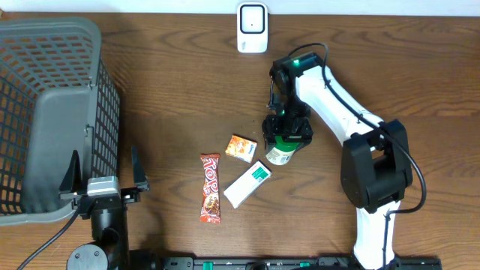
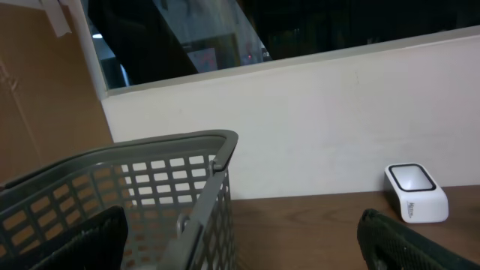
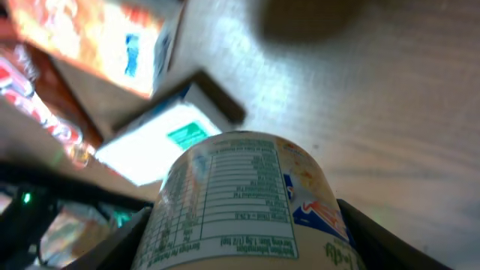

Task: Scan the item barcode
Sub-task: 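Lift the jar and carry it toward the barcode scanner, then hold the jar's label in front of the scanner window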

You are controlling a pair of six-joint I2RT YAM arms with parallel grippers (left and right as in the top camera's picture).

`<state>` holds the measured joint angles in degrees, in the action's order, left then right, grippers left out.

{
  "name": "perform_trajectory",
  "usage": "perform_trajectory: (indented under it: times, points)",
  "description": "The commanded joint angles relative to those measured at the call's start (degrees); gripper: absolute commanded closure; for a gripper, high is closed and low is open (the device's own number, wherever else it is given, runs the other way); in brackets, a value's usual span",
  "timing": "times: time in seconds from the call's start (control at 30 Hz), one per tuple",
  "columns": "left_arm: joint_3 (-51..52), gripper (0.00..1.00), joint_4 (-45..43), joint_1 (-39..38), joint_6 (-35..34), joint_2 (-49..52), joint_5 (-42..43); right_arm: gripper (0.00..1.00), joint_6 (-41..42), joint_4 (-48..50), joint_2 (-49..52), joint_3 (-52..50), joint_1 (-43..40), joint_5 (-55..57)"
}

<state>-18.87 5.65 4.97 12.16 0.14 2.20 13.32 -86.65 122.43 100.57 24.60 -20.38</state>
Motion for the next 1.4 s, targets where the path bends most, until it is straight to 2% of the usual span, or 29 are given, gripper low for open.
perform_trajectory:
  times: [0.0, 0.2, 0.37, 0.97, 1.17, 1.27, 1.37]
  points:
    - [11.21, 0.04, 12.31, 0.09, -11.39, 0.13, -3.3, 0.51, -4.63, -3.82, 0.02, 2.08, -0.2, -4.94]
    - [11.21, 0.04, 12.31, 0.09, -11.39, 0.13, -3.3, 0.53, -6.14, -8.24, 0.02, 2.1, -0.17, -10.69]
    - [11.21, 0.04, 12.31, 0.09, -11.39, 0.13, -3.3, 0.5, -6.12, -8.28, 0.02, 2.08, -0.2, -19.02]
    - [11.21, 0.04, 12.31, 0.09, -11.39, 0.13, -3.3, 0.49, -6.14, -8.63, 0.02, 2.08, -0.17, -20.44]
    - [11.21, 0.04, 12.31, 0.09, -11.39, 0.13, -3.3, 0.51, -6.12, 3.3, 0.02, 2.08, -0.2, -20.48]
    - [11.21, 0.04, 12.31, 0.09, -11.39, 0.13, -3.3, 0.59, -6.36, 13.29, 0.02, 2.08, -0.17, -20.46]
    - [11.21, 0.04, 12.31, 0.09, -11.39, 0.13, -3.3, 0.6, -6.36, 22.69, 0.02, 2.08, -0.2, -20.46]
